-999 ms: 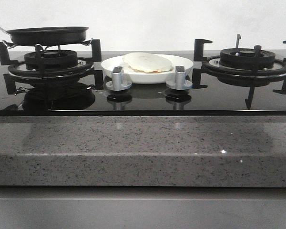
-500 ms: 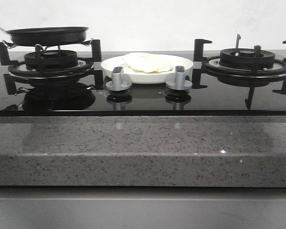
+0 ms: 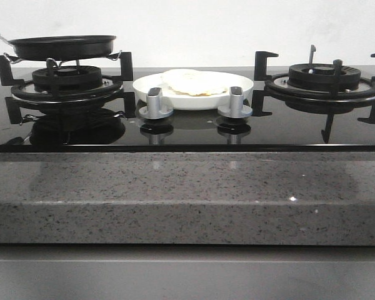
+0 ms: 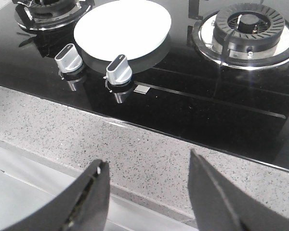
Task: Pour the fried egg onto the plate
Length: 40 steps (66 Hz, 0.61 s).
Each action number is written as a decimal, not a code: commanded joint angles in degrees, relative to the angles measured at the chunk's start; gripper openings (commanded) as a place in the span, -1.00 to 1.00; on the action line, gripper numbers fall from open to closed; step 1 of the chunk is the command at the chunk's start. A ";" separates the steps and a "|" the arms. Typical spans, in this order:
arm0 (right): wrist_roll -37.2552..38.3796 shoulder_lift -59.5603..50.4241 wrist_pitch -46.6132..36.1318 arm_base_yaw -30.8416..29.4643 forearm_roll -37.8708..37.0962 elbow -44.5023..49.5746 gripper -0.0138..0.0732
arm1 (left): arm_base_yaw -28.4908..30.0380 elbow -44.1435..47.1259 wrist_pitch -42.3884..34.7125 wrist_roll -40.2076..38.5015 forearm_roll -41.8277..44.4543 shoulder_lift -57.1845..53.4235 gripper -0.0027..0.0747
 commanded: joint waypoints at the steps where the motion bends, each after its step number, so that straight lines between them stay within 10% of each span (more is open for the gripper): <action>1: -0.69 0.35 -3.59 -0.07 0.07 -1.39 0.24 | -0.43 -1.44 -3.29 -0.50 -0.71 -0.15 0.53; 24: -0.69 0.35 -3.45 -0.07 0.07 -1.39 0.20 | -0.43 -1.44 -3.33 -0.50 -0.71 -0.15 0.53; 40: -0.69 0.35 -3.34 -0.07 0.07 -1.39 -0.55 | -0.43 -1.44 -3.33 -0.50 -0.71 -0.03 -0.14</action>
